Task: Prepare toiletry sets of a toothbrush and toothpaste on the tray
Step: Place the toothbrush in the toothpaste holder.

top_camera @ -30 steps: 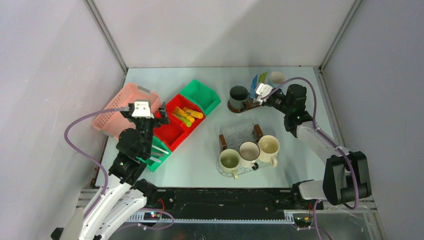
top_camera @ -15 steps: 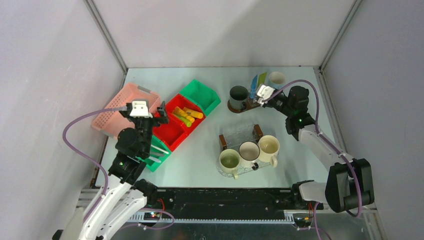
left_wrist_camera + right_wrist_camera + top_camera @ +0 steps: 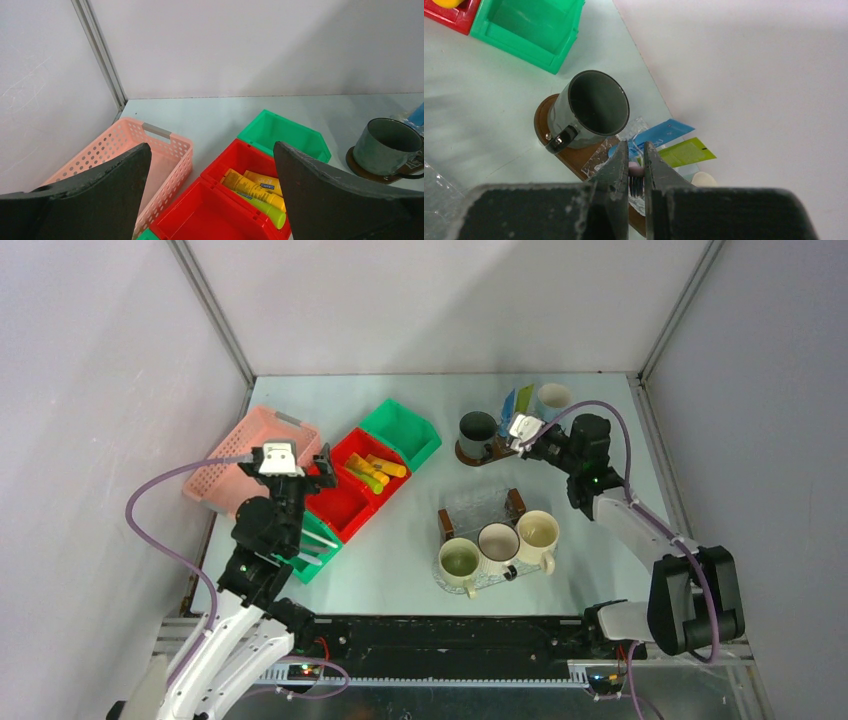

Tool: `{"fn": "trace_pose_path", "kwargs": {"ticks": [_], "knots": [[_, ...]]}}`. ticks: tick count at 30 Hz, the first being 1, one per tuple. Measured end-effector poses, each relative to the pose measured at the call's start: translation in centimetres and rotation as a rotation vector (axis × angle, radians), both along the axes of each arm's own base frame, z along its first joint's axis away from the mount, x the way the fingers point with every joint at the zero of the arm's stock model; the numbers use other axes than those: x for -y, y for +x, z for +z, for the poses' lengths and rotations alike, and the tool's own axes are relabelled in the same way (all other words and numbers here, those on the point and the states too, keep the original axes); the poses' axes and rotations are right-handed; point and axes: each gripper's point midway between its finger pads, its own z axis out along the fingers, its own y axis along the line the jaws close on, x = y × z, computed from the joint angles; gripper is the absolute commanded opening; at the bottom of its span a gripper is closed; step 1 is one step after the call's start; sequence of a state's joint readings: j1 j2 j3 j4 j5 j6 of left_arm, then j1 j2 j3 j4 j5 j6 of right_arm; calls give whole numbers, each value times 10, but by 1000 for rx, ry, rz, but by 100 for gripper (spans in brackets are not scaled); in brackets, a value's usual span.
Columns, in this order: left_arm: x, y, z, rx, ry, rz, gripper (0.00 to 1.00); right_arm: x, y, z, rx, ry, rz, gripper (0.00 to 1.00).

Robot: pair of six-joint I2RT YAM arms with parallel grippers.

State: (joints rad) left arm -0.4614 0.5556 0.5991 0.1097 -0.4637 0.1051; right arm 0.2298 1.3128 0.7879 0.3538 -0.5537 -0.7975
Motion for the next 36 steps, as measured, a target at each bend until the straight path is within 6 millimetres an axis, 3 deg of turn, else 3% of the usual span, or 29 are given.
{"fn": "trace_pose_path", "kwargs": {"ticks": [22,36], "knots": [[-6,3,0,2,0,23,100,4,27,-41,-50,11,-9,0],[-7,5,2,10,-1,22,100,11,32,-54,-75,16,-6,12]]}}
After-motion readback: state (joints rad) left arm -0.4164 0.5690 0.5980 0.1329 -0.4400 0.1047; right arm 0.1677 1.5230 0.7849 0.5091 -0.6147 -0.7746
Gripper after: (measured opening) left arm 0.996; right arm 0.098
